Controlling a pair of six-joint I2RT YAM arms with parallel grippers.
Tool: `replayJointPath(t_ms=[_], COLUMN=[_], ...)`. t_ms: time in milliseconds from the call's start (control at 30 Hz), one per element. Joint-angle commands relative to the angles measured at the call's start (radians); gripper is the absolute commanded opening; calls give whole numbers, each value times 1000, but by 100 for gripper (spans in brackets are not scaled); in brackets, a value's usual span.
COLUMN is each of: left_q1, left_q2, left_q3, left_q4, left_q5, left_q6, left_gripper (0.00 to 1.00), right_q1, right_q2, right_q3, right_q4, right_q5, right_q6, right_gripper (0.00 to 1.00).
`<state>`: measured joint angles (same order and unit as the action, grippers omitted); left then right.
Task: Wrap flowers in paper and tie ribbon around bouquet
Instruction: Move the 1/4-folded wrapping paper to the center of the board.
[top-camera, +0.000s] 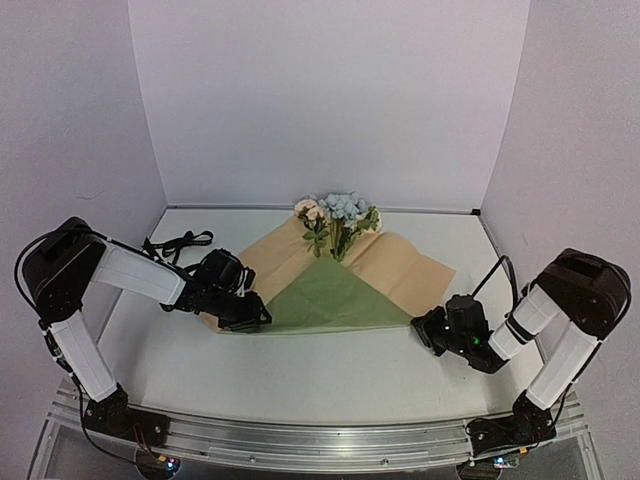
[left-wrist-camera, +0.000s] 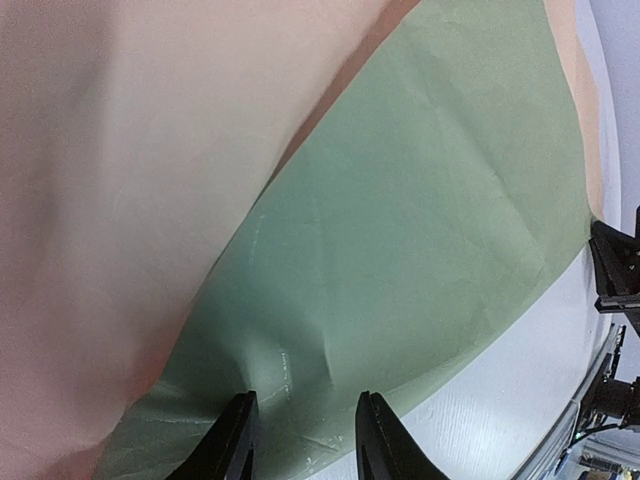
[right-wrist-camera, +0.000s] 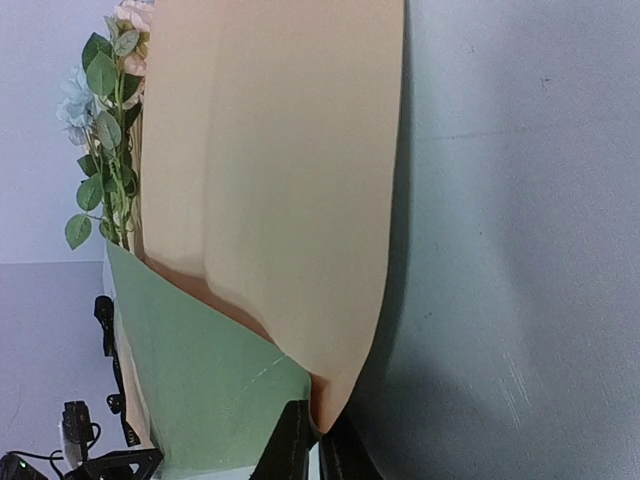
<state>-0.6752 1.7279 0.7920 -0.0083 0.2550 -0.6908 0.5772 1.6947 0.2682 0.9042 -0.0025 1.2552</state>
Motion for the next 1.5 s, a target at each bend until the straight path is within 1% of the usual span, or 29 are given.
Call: replayJointPath(t_ms=[0,133,367,433,533,667,833,1100,1300,1467], left_q1=[-23,-68,-123,-125,-128,-148,-206,-298,-342,-355], left_q2=[5,-24,-106,-128,-150,-157,-81,158,294,349], left_q3=[-84,-107,-122,-94,-6,108,261,489,577,629], left_q4=[-191,-196,-232,-260,-318,-338,-292,-162,-130,-94], left_q5=[-66,-85,-117,-130,-151,-152,-89,90,185,222], left_q6=[-48,-97,-150,-141,-100,-36,52,138,162,178], left_gripper=[35,35,35,36,37,39,38,31,27,26], right_q1=[28,55,147,168,190,207,208,220,226,234], right_q2=[12,-23,-111,-117,-119,-135,-156,-199,-263,-319], right_q3=[-61,-112,-187,-190,-186,-186,-179,-165,-138,-122], right_q4=[-154,-141,-148,-154,-154,-155,-174,-224,-318,-387], right_q5=[45,71,139,156,176,208,225,253,263,278], right_q6=[-15,-3,7,7,14,27,31,32,14,-3], right_gripper=[1,0,0,0,0,0,0,0,0,0])
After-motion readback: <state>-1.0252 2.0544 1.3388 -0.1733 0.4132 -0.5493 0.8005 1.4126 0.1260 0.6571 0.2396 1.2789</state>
